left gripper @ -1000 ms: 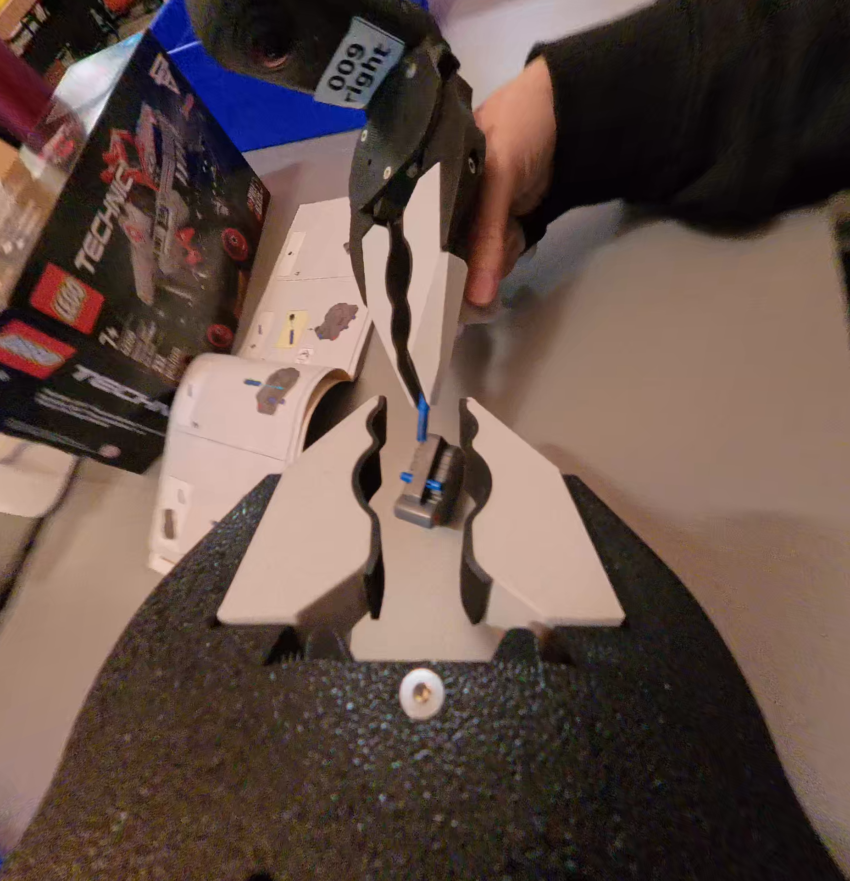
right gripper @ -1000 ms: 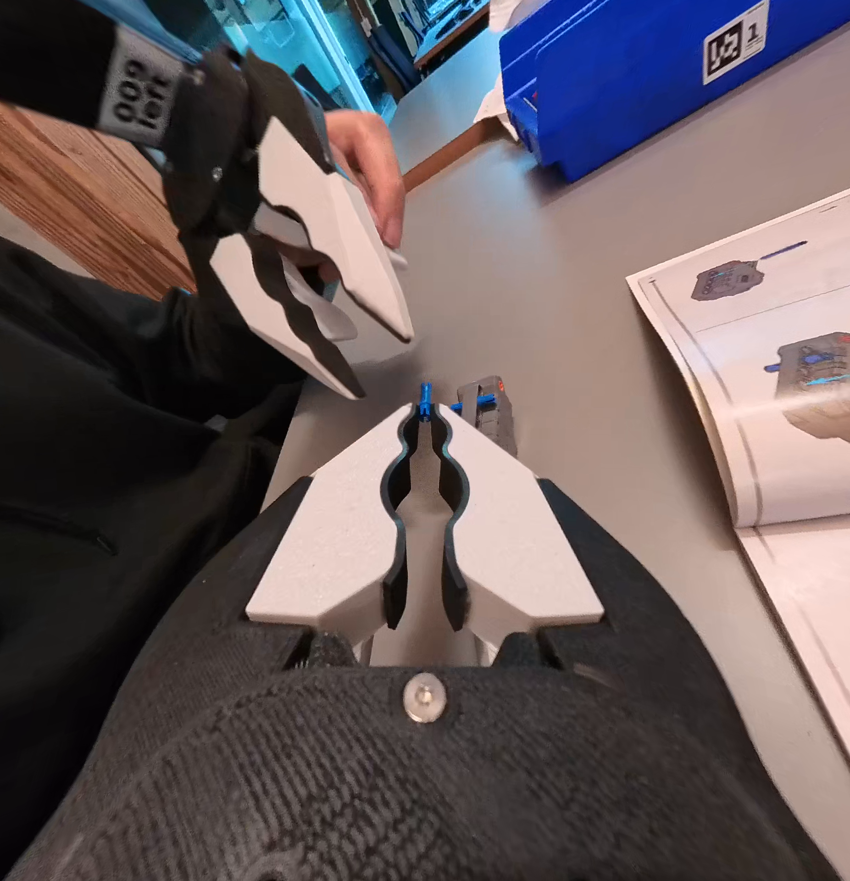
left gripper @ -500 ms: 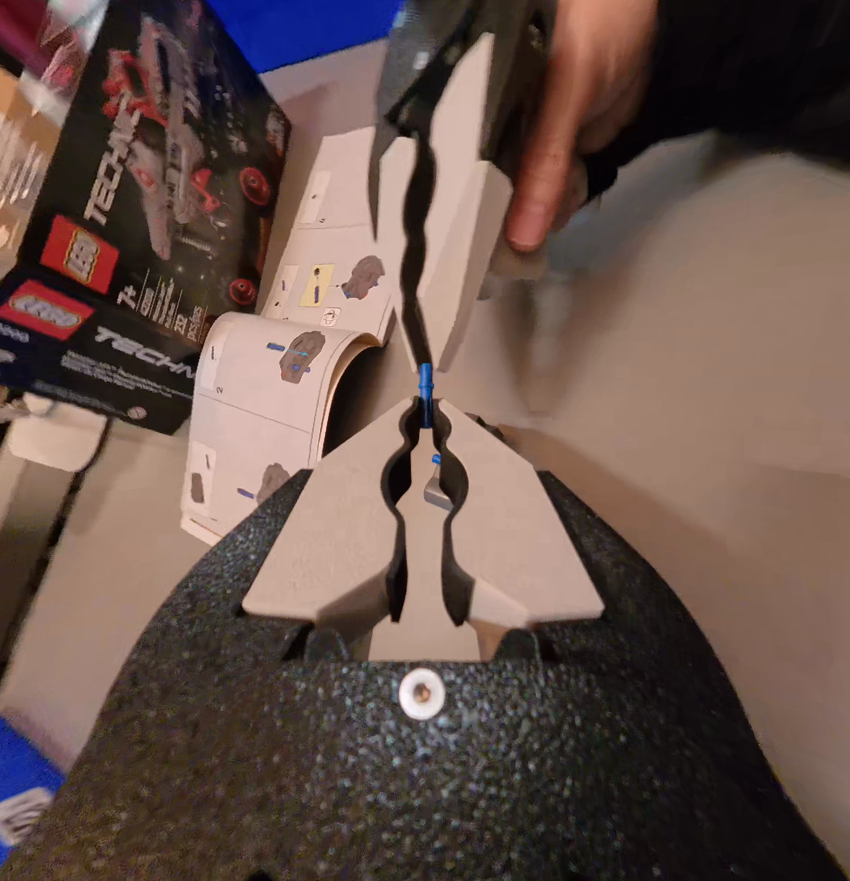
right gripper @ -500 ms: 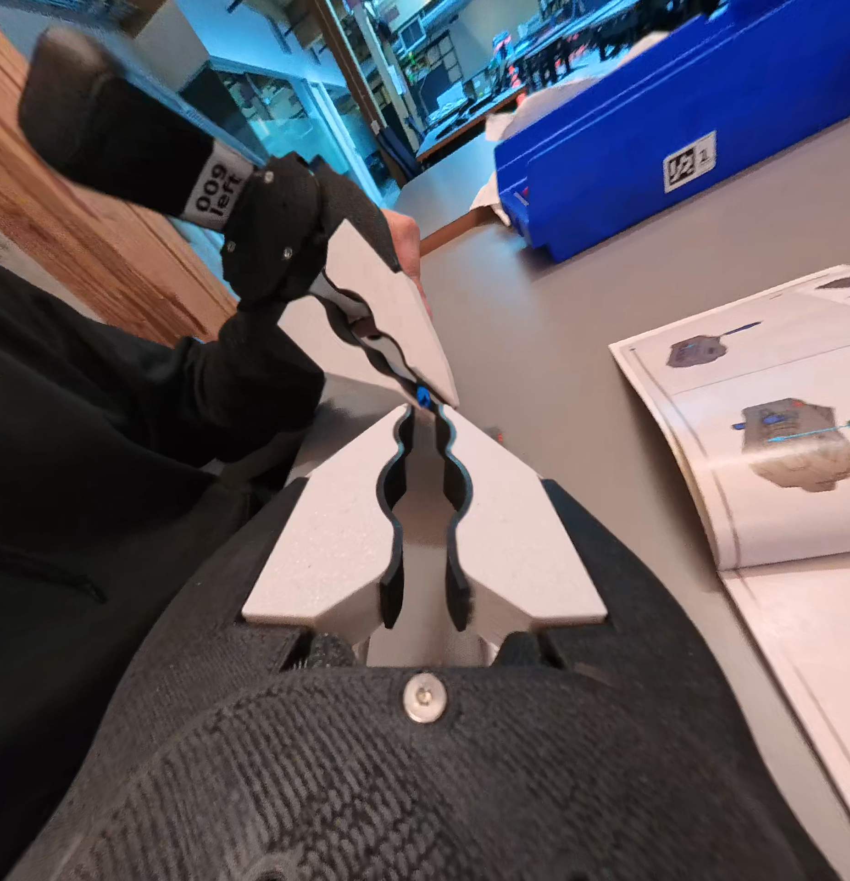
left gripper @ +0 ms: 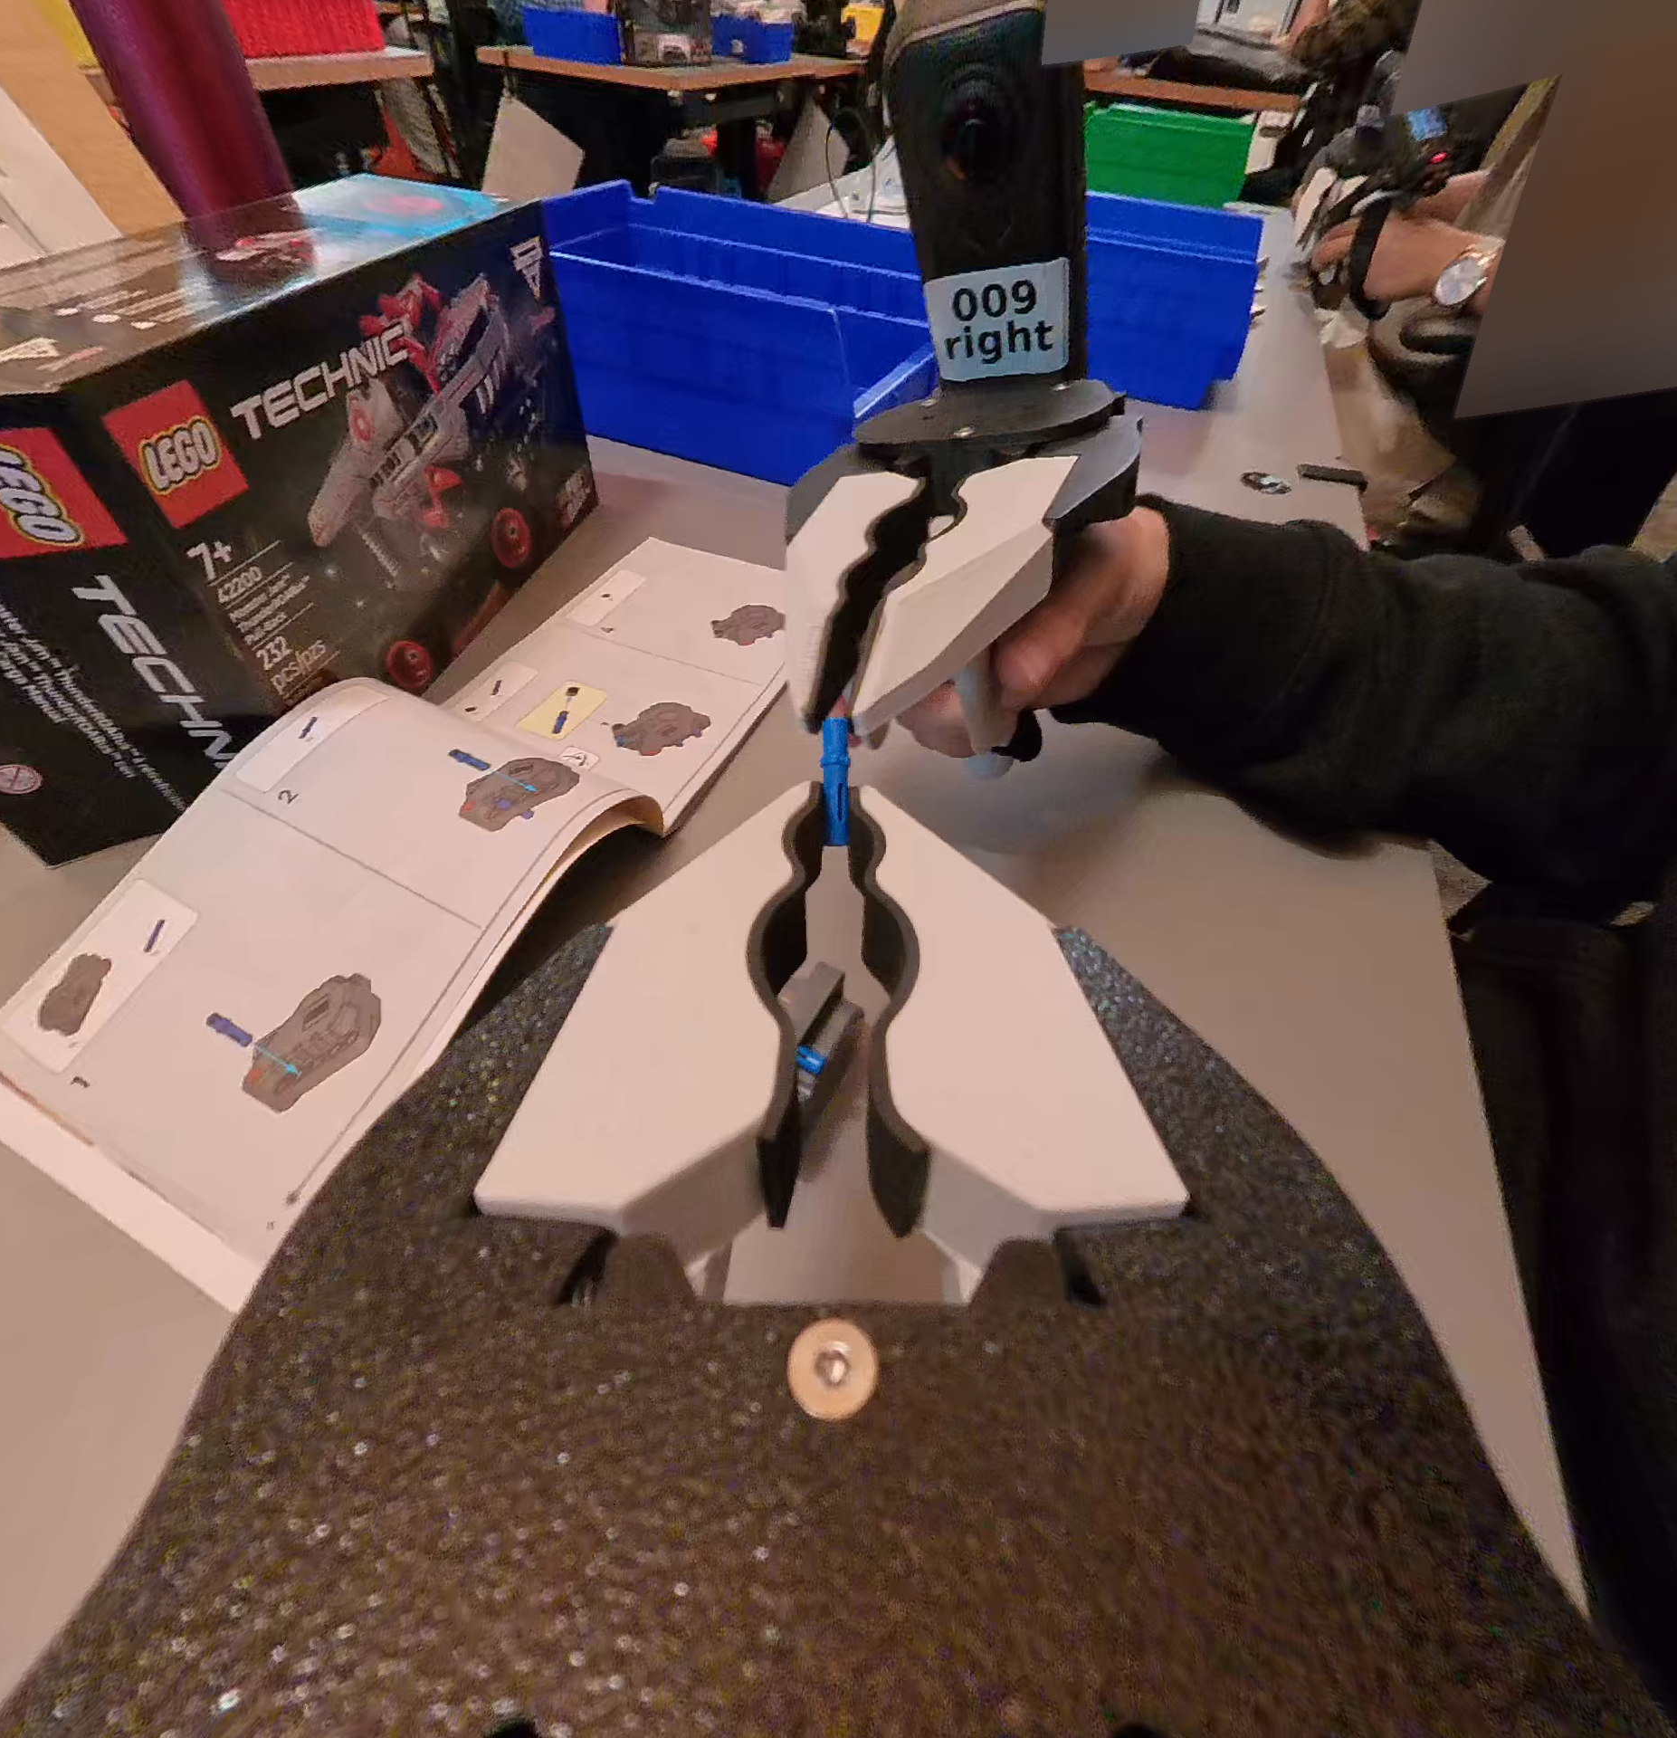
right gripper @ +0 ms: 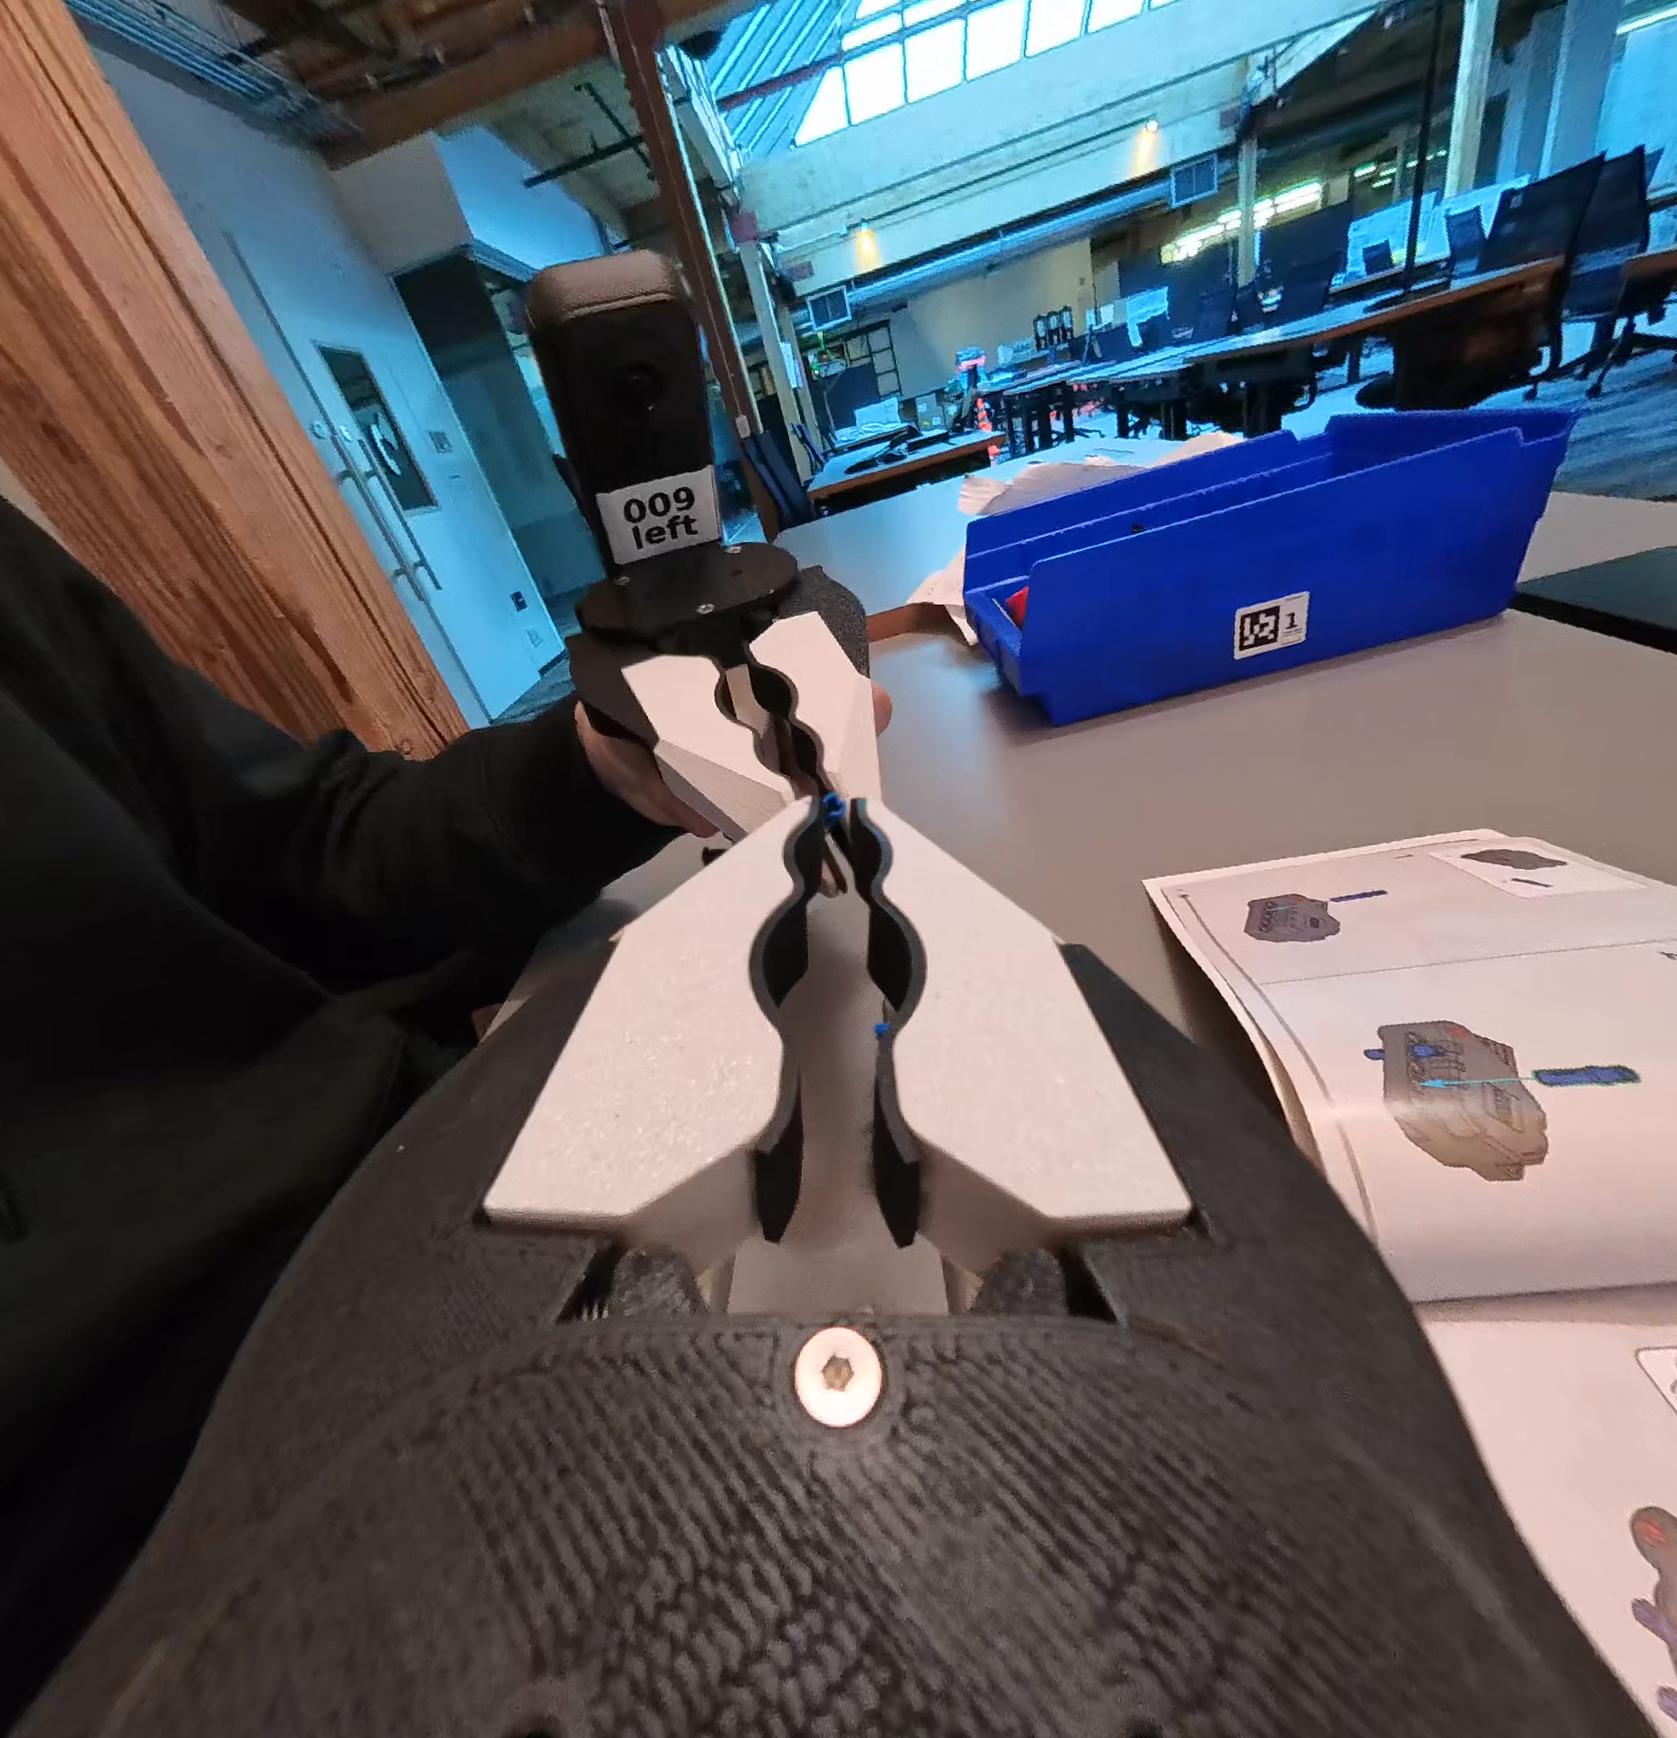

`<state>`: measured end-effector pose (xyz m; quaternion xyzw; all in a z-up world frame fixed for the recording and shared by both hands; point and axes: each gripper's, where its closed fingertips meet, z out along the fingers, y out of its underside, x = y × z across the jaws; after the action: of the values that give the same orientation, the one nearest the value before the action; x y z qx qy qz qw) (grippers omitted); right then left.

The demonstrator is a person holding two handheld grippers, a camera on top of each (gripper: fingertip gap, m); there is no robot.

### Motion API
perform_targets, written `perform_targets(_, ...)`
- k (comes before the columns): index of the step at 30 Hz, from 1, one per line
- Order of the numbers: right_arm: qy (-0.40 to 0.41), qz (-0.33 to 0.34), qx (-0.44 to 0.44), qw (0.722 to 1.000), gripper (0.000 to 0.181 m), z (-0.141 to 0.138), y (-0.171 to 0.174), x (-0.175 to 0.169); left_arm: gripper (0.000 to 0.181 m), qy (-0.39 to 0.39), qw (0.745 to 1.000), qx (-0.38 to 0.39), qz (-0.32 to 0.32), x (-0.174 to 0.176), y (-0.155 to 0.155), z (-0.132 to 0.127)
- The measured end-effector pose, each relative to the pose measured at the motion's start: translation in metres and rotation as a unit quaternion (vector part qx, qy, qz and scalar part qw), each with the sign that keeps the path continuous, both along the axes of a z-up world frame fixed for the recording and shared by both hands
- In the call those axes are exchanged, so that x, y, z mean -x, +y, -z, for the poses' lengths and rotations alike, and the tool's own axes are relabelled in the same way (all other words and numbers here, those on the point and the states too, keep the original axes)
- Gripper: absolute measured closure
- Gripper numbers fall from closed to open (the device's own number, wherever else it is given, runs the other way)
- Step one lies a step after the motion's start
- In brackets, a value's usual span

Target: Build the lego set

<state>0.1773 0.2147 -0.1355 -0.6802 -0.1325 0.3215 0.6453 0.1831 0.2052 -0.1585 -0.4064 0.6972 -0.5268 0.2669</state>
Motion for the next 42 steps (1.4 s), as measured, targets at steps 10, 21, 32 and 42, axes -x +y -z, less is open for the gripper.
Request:
perform_targets(10,-0.017,-0.011,-0.020,1.000,0.178,-0.004,-0.002,0.009,0.180,-0.059,0.996,-0.065,-0.002,-0.001,-0.004,-0.006)
perform_targets(21,0.005,-0.070,0.051,0.996,0.178,0.012,-0.013,0.010,0.159,-0.056,0.981,-0.175,0.064,0.013,0.002,-0.002)
perform_targets(32,0.122,-0.183,0.091,0.971,0.178,0.004,-0.030,0.025,0.159,-0.041,0.941,-0.194,0.274,0.028,-0.025,-0.018)
perform_targets(42,0.201,-0.158,0.069,0.964,0.178,-0.013,-0.026,0.006,0.170,-0.087,0.939,-0.264,0.202,0.018,-0.022,-0.023)
